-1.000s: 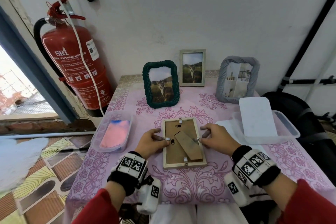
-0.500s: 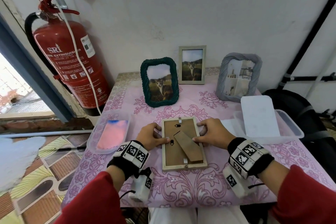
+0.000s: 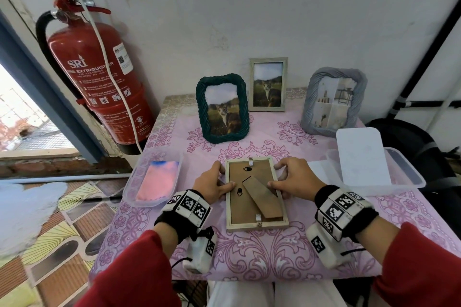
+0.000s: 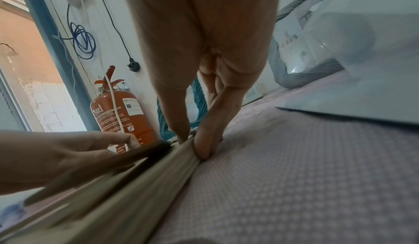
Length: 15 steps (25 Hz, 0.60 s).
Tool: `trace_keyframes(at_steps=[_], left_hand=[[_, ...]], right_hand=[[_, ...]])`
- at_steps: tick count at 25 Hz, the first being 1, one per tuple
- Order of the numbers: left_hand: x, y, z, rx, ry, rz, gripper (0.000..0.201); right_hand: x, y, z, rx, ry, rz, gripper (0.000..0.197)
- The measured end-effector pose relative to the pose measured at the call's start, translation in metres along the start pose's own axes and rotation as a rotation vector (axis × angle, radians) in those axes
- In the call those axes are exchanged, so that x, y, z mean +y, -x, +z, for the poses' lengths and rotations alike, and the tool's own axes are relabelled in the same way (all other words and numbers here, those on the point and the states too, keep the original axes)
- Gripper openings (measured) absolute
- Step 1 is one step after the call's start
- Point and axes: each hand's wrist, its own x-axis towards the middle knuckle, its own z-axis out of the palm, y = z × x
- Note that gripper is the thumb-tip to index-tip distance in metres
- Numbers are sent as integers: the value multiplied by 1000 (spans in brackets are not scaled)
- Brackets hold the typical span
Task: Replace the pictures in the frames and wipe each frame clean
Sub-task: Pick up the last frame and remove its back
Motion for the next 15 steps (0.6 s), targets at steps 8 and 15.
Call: trace_keyframes(at_steps=[8, 15], left_hand=[[8, -4, -3, 6, 96, -124, 35], [8, -4, -5, 17, 147, -124, 32]], right_hand=[[3, 4, 1, -45, -24, -19, 42], [2, 1, 2, -55, -8, -23, 35]])
